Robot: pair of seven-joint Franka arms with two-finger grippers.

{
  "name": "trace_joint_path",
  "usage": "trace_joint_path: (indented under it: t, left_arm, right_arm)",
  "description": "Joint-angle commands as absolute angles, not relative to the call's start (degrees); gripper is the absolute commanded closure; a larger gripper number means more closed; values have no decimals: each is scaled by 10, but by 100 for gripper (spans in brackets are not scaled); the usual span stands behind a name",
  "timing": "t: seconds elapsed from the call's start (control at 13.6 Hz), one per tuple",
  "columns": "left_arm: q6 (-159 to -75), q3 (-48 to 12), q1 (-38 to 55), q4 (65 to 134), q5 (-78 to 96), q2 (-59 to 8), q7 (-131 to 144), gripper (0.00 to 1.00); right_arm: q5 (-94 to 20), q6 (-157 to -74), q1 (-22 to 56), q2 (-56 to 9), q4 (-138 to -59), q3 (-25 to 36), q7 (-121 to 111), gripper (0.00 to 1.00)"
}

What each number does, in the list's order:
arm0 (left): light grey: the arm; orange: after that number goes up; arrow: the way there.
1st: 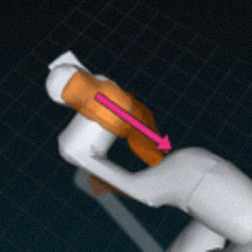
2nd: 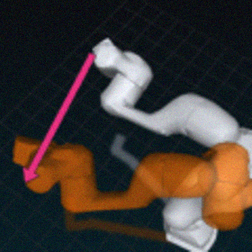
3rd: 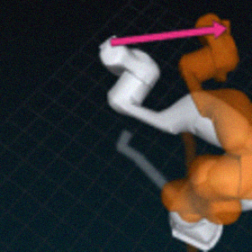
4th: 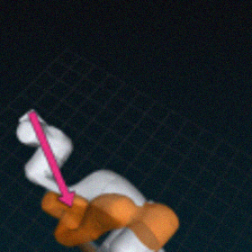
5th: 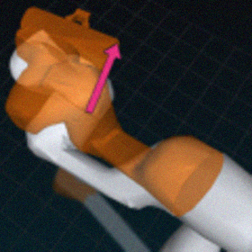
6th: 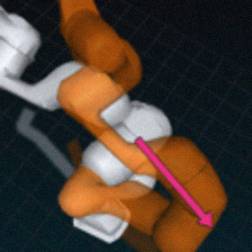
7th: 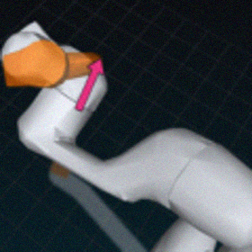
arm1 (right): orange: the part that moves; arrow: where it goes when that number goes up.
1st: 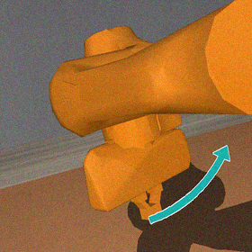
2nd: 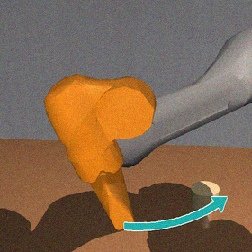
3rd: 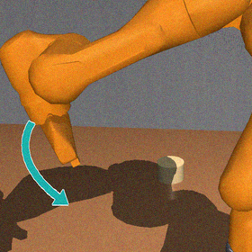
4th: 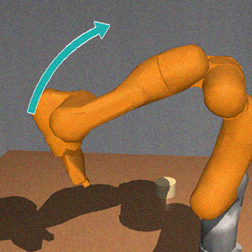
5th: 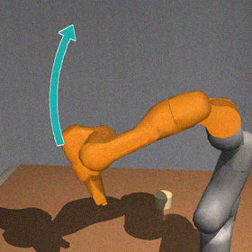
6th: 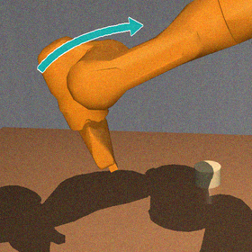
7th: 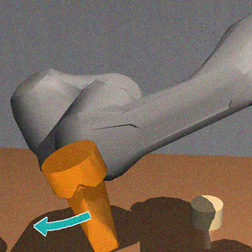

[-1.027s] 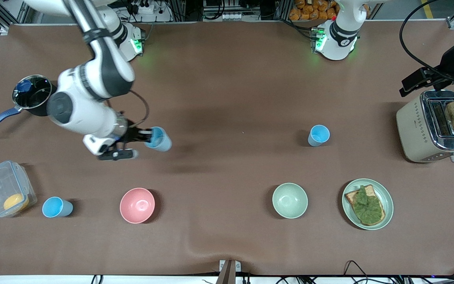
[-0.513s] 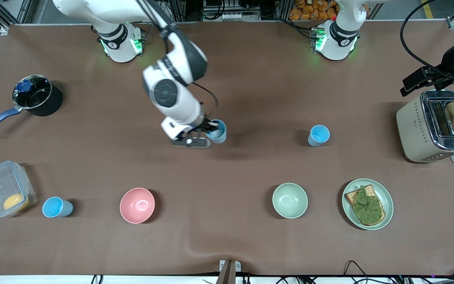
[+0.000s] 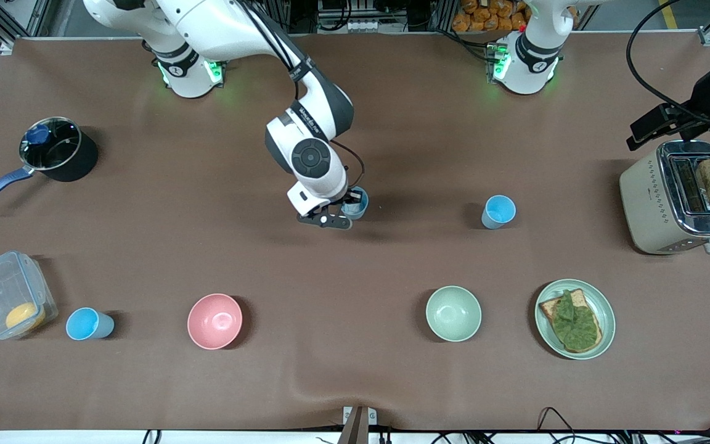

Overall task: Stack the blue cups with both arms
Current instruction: 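Carry the blue cup with the right gripper toward the table middle, then set the blue cup down and open the right gripper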

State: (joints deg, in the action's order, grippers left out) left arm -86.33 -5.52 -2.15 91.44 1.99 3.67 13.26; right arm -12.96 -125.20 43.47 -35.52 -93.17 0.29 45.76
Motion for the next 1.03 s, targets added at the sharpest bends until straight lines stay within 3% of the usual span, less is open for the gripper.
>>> trace_joint_path:
  t: [0.0, 0.51, 0.81, 0.88, 0.95]
  left_arm:
    - [-856, -57, -22, 908, 26, 35, 139, 0]
    - [-856, -57, -24, 908, 25, 36, 139, 0]
    - [-855, -55, -27, 910, 26, 36, 139, 0]
    - [-855, -57, -26, 909, 26, 36, 139, 0]
    - [-855, -57, -26, 910, 26, 37, 139, 0]
  right_arm:
    - [-128, -1287, 460, -372, -912, 10, 480, 100]
    - [-127, -1337, 465, -394, -916, 10, 480, 100]
    - [-120, -1338, 470, -394, -916, 11, 507, 10]
    - [-116, -1337, 478, -390, -916, 12, 507, 0]
    - [-116, -1335, 479, -387, -915, 14, 506, 0]
